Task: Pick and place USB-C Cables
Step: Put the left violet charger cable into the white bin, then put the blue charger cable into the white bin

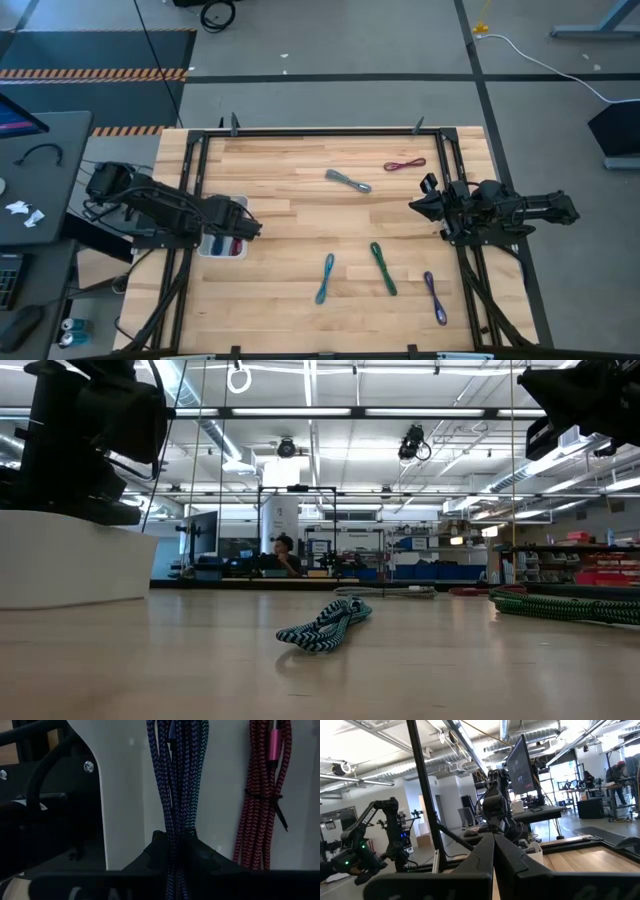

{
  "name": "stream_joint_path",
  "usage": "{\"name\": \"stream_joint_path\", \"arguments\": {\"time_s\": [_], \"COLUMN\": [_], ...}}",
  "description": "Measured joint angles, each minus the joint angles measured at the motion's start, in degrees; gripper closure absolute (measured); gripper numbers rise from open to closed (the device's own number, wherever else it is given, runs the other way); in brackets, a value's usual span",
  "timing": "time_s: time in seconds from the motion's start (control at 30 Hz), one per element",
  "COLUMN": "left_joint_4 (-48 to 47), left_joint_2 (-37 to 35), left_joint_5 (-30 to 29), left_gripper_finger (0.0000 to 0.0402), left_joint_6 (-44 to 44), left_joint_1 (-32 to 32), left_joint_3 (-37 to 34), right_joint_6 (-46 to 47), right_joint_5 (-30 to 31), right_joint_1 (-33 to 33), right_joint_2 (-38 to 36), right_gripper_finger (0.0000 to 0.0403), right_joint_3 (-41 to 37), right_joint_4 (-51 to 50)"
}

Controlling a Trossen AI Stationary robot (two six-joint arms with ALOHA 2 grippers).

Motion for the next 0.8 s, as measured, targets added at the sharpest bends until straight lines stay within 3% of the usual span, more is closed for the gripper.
{"name": "stream_joint_path", "arguments": {"time_s": [0.33, 0.43, 0.63, 0.8], "left_joint_4": [-0.69, -6.75, -22.28, -21.91], "left_joint_2": [0.11, 0.35, 0.36, 0.34], "left_joint_5": [2.68, 4.90, 2.57, -9.15], "left_gripper_finger": [0.0258, 0.0244, 0.0261, 0.0283], "left_joint_6": [2.89, 4.76, 5.68, 7.83], "left_joint_1": [0.03, -0.02, -0.20, -2.33], "left_joint_3": [-0.01, 1.96, 14.97, 28.86], "right_joint_6": [0.00, 0.00, 0.00, 0.00], "right_joint_5": [-0.02, -0.01, 0.00, -0.02], "right_joint_1": [0.00, 0.00, 0.00, 0.00], "right_joint_2": [0.00, 0.00, 0.00, 0.00], "right_gripper_finger": [0.0394, 0.0394, 0.0394, 0.0394], "right_joint_3": [0.00, 0.01, 0.02, 0.00], "right_joint_4": [-0.02, -0.02, -0.16, -0.29]}}
